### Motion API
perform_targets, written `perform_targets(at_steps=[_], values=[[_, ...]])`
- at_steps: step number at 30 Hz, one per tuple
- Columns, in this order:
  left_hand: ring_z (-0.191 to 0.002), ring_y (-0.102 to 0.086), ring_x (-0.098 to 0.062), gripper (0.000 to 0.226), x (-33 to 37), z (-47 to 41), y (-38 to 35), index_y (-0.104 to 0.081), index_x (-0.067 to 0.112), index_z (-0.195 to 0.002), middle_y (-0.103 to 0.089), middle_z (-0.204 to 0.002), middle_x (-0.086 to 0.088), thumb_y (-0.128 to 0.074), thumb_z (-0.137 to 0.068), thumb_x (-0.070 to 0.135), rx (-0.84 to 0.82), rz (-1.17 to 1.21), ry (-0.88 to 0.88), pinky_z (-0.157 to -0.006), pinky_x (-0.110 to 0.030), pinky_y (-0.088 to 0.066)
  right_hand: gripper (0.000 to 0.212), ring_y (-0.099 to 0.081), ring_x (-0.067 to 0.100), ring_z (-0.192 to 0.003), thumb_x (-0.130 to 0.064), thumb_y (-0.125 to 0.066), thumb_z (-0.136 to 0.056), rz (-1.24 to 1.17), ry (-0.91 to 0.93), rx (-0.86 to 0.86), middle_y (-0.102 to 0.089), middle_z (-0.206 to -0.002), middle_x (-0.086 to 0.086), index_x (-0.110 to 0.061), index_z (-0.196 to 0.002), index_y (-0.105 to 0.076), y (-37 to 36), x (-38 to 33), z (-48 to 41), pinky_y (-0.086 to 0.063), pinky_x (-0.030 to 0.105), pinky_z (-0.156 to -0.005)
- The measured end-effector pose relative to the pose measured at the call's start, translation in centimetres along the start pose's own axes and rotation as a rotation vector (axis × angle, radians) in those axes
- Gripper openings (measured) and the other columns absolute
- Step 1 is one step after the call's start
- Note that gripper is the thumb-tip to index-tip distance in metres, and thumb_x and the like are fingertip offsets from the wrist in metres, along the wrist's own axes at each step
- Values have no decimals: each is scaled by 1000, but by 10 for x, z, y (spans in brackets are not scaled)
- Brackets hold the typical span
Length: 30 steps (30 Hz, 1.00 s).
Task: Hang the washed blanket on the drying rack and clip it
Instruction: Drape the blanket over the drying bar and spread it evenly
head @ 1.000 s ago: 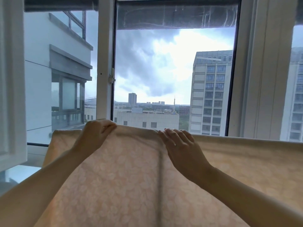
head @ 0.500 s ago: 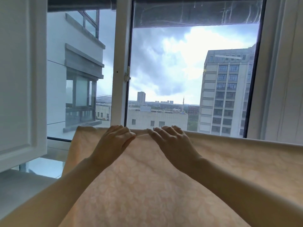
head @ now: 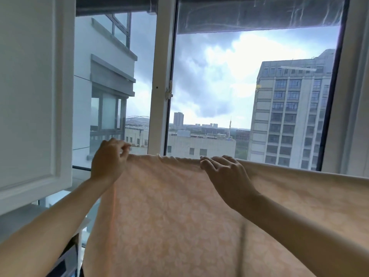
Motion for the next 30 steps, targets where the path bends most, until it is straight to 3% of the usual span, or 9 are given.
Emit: perform_targets(at_steps=[4,7,9,12,14,20,24,28,30], values=[[-106,-59,-30,33,-29,-9,-14,-63,8,-122,-64,-121,-13,-47,-100,28,-264,234,302,-83,-32,-44,28,-68,24,-101,3,-74,-73,-59,1,-8,-71,-109,10,-4,-99,-66,-6,-4,-1,-47,37,-95],[-102,-54,-23,36,-39,-7,-18,-61,10,-125,-60,-116,-9,-43,-101,30,-312,409,406,-83,-34,-45,27,-68,23,-101,3,-74,-73,-59,-1,-5,-71,-110,10,-4,-98,-68,-9,-5,-2,-48,36,-94],[-98,-57,-28,39,-50,-5,-21,-60,7,-124,-60,-111,-12,-42,-102,33,-315,502,521,-86,-42,-49,25,-68,22,-99,1,-75,-74,-55,-2,-1,-71,-110,7,-6,-97,-69,-11,-4,-1,-51,35,-90],[-86,-58,-27,37,-59,0,-23,-61,2,-105,-60,-95,-16,-40,-102,32,-363,683,673,-76,-36,-50,19,-68,21,-95,-5,-73,-80,-44,17,40,-70,-111,2,-11,-97,-68,-15,-6,-1,-53,34,-84],[-83,-57,-24,33,-60,2,-22,-63,4,-98,-61,-93,-15,-41,-102,28,-392,780,674,-72,-31,-47,20,-68,19,-93,-9,-70,-83,-32,15,60,-70,-111,-1,-13,-103,-68,-18,-8,-2,-53,34,-81],[-97,-65,-26,20,-75,0,-14,-71,8,-102,-71,-102,-11,-60,-91,21,-485,823,568,-85,-37,-51,29,-68,17,-83,-12,-73,-82,-19,-9,58,-70,-106,-7,-17,-109,-67,-32,-20,-13,-54,33,-73],[-92,-65,-30,17,-84,-13,-10,-69,3,-99,-69,-99,-17,-59,-94,15,-313,539,493,-84,-46,-55,33,-68,18,-80,-12,-74,-81,-25,-1,42,-70,-106,-6,-17,-112,-66,-39,-28,-20,-55,32,-70],[-93,-59,-24,24,-74,-20,9,-65,0,-108,-65,-105,-13,-49,-98,15,158,333,437,-82,-35,-48,35,-68,17,-75,-11,-75,-79,-13,6,5,-71,-97,-5,-18,-112,-64,-46,-33,-30,-55,32,-65],[-95,-55,-20,21,-72,-14,20,-62,1,-105,-58,-105,-8,-48,-98,15,272,360,392,-83,-30,-44,37,-69,18,-78,-12,-75,-78,-12,1,2,-71,-99,-4,-18,-113,-64,-46,-37,-34,-56,32,-67]])
Point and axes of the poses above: each hand's wrist, its own z-axis away from the middle knuckle, its own y-axis out of the back of the hand, x = y × z, the point moved 3 cm from there along -z, towards the middle knuckle
